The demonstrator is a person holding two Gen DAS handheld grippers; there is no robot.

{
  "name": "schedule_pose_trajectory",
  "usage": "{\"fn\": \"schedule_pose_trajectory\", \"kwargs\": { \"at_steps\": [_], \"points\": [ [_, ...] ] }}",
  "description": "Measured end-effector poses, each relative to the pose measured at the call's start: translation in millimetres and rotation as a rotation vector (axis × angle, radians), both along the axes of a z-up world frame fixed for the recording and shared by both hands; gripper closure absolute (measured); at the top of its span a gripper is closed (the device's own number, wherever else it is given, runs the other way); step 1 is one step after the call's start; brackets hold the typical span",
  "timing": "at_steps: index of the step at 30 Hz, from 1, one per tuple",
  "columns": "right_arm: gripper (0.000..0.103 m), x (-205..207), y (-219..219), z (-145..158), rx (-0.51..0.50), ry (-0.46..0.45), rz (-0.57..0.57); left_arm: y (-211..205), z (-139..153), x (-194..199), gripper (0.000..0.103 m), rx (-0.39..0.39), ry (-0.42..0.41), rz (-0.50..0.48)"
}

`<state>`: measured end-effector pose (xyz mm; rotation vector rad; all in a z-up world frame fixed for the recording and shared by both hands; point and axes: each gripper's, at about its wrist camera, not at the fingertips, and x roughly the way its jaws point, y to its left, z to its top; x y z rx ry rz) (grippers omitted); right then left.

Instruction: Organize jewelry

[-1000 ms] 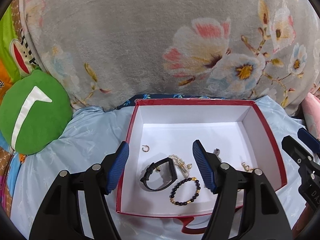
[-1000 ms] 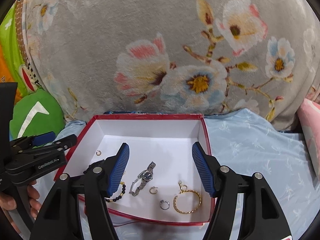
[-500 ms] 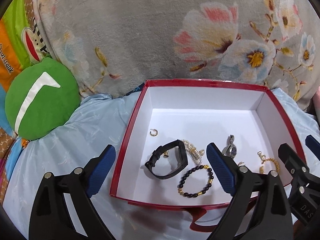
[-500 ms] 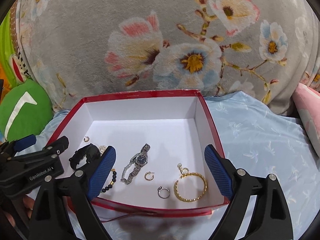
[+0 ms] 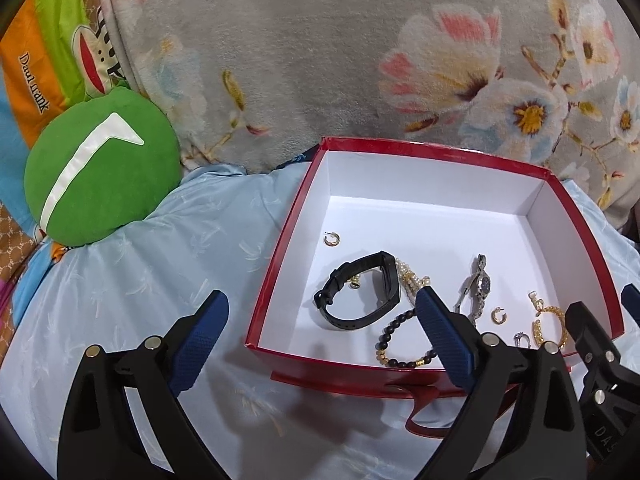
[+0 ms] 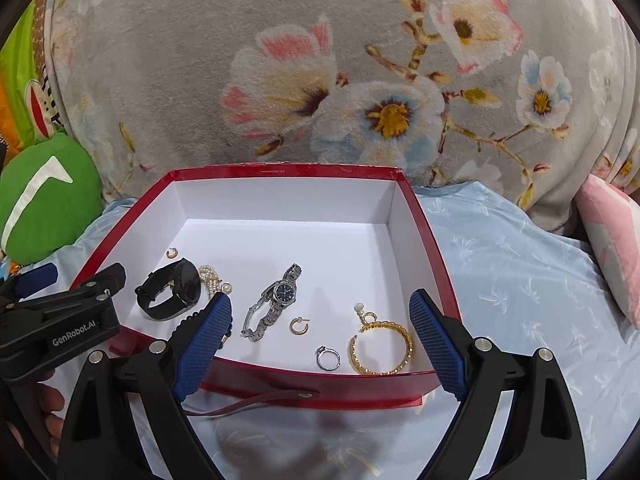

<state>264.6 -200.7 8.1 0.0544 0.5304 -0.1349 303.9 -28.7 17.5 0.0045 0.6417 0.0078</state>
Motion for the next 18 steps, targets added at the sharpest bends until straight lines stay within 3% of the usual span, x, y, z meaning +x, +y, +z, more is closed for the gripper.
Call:
{"fn": "schedule_pose_trajectory", "kwargs": {
  "at_steps": [18],
  "points": [
    [0.014, -3.9, -2.6, -8.1, 0.014, 0.034, 0.012, -18.9, -3.5, -9.9, 0.007, 0.053, 0.018, -0.033]
  ]
}}
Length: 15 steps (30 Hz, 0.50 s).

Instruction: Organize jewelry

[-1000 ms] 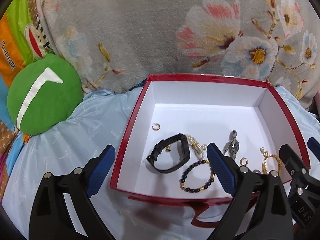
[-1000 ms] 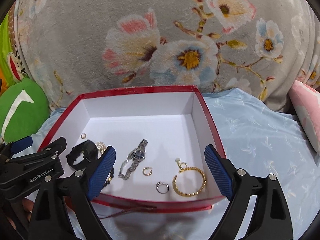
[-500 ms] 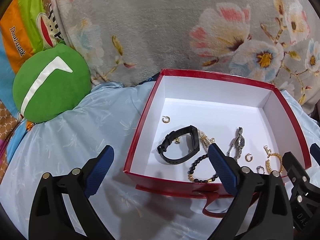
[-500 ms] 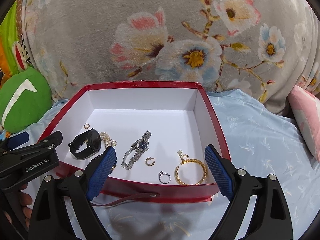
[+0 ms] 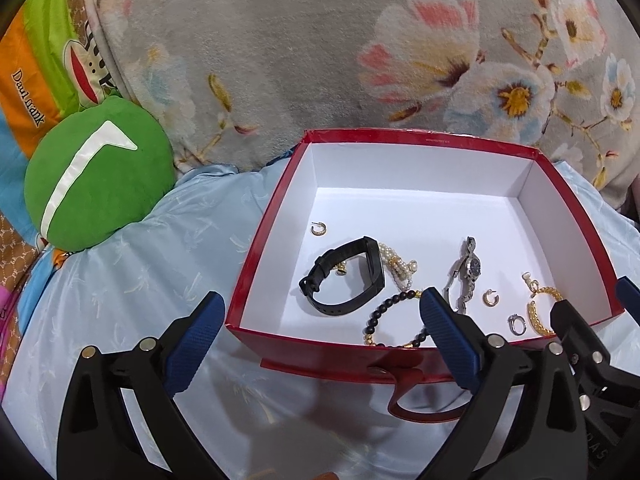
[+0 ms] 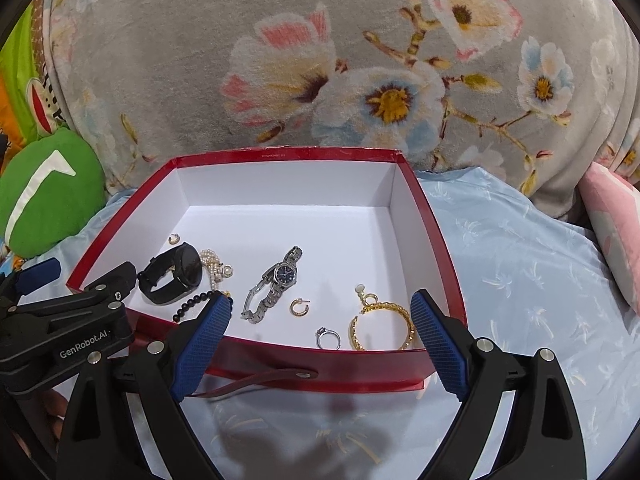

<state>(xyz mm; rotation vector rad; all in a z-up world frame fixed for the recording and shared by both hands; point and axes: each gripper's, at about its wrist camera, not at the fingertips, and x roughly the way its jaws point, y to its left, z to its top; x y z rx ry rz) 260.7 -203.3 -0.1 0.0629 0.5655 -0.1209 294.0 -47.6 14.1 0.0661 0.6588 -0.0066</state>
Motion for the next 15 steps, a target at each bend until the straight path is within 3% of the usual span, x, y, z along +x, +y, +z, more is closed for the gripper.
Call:
{"fn": "schedule_pose_trajectory", "kwargs": {
  "at_steps": [15],
  "points": [
    [0.013, -5.1, -10.7, 4.1, -0.003, -0.002, -0.014, 14.5, 7.1, -1.1, 0.006, -0.012, 0.002, 0.047]
  ]
}}
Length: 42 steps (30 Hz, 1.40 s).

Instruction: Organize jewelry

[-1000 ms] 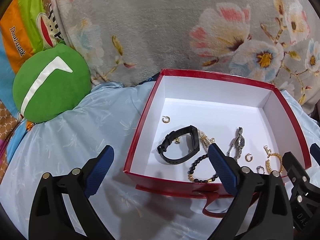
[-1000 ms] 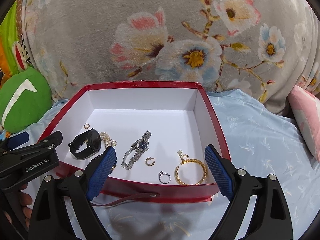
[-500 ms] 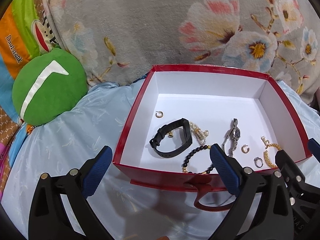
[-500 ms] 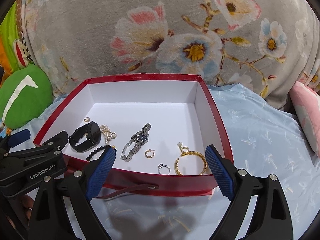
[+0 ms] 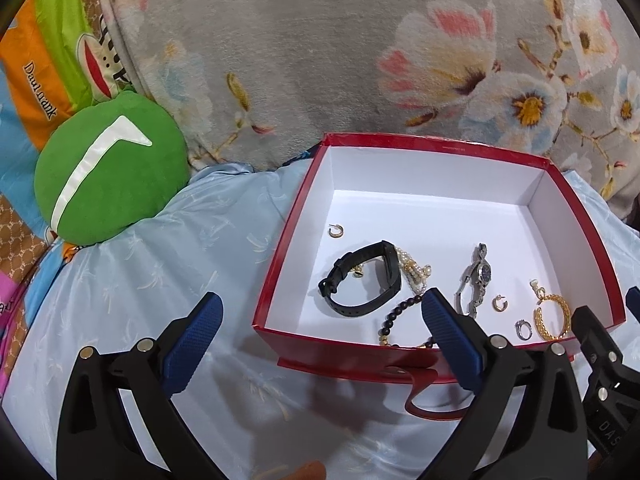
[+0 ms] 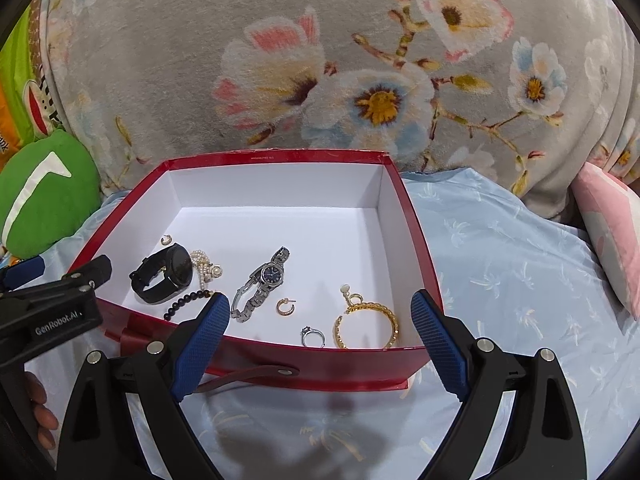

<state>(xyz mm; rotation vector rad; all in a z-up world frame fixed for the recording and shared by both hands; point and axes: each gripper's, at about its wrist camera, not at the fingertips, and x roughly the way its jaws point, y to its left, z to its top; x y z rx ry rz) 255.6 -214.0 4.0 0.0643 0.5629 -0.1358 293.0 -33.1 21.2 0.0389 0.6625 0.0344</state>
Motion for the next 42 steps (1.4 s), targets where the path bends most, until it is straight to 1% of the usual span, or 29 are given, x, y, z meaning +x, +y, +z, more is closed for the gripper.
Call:
{"fn": "schedule_pose_trajectory", "kwargs": {
  "at_steps": [11, 42],
  "points": [
    [0.013, -0.6, 1.6, -1.6, 0.002, 0.005, 0.004, -7.1, -1.4, -1.6, 0.006, 0.021, 0.007, -0.023],
    [0.013, -0.3, 2.1, -1.7, 0.008, 0.009, 0.003, -12.9, -3.9, -3.2, 0.006, 0.031, 0.013, -0.034]
  ]
}}
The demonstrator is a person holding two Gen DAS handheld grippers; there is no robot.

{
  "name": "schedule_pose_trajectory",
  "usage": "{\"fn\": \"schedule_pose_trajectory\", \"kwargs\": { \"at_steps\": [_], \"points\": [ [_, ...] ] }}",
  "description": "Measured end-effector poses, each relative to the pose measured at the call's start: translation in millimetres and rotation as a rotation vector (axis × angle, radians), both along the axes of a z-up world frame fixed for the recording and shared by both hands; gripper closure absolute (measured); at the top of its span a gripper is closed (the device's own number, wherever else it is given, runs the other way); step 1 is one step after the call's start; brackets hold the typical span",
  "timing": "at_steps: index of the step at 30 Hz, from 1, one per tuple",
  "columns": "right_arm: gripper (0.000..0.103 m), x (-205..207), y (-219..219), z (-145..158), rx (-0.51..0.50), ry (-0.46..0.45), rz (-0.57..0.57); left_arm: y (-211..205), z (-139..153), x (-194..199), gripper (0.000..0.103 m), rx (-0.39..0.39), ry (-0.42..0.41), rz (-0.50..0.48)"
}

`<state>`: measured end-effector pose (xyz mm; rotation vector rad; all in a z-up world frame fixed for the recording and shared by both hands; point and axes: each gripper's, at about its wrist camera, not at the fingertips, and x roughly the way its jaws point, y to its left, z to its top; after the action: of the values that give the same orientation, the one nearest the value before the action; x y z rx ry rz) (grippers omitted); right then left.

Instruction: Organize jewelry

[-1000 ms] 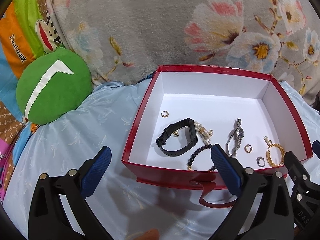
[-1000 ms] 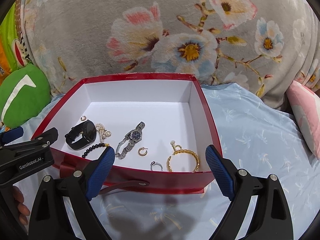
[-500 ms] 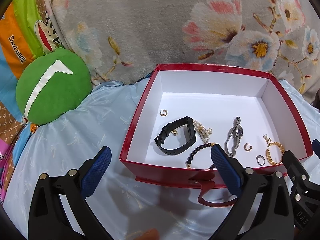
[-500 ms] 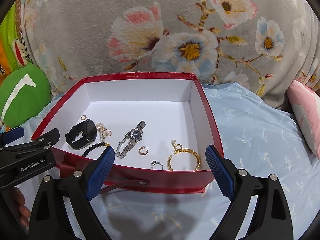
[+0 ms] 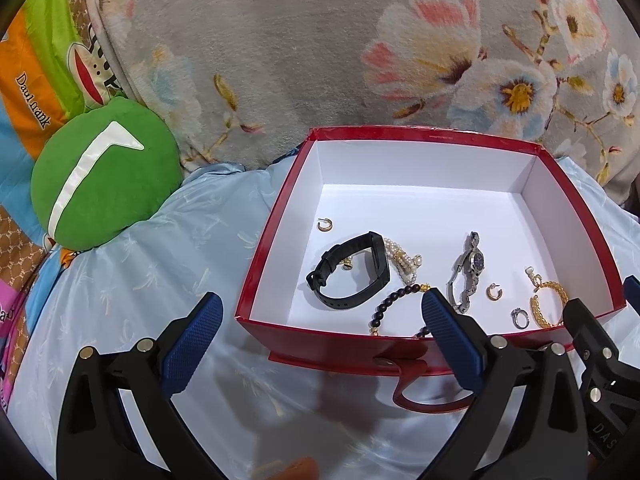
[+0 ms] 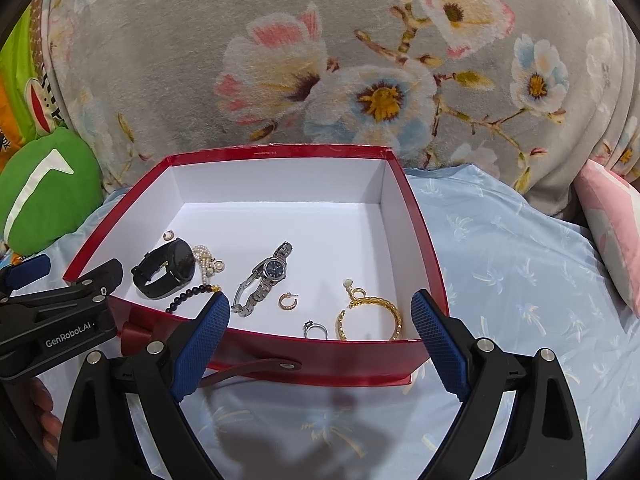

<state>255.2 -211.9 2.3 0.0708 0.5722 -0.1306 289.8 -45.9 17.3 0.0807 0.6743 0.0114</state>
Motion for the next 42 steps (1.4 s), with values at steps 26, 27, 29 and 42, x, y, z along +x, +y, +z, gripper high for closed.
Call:
{"fn": "schedule_pose_trajectory", "kwargs": {
  "at_steps": [26, 27, 29, 42],
  "points": [
    [0.013, -1.5, 4.3, 2.4, -0.004, 0.000, 0.009, -3.6, -0.9, -2.5, 0.006, -0.004, 0.011, -0.016],
    [0.013, -1.5, 5.0, 2.1, -0.005, 0.001, 0.010, -3.8, -1.0, -2.9, 0.006, -0.002, 0.011, -0.016],
    [0.013, -1.8, 6.0, 1.8, -0.006, 0.002, 0.012, -3.8, -1.2, -3.3, 0.006, -0.001, 0.013, -0.013],
    [0.013, -1.6, 6.1, 1.8, -0.007, 0.002, 0.012, -4.7, -1.0, -4.6, 0.006, -0.007, 0.019, -0.015]
  ]
}}
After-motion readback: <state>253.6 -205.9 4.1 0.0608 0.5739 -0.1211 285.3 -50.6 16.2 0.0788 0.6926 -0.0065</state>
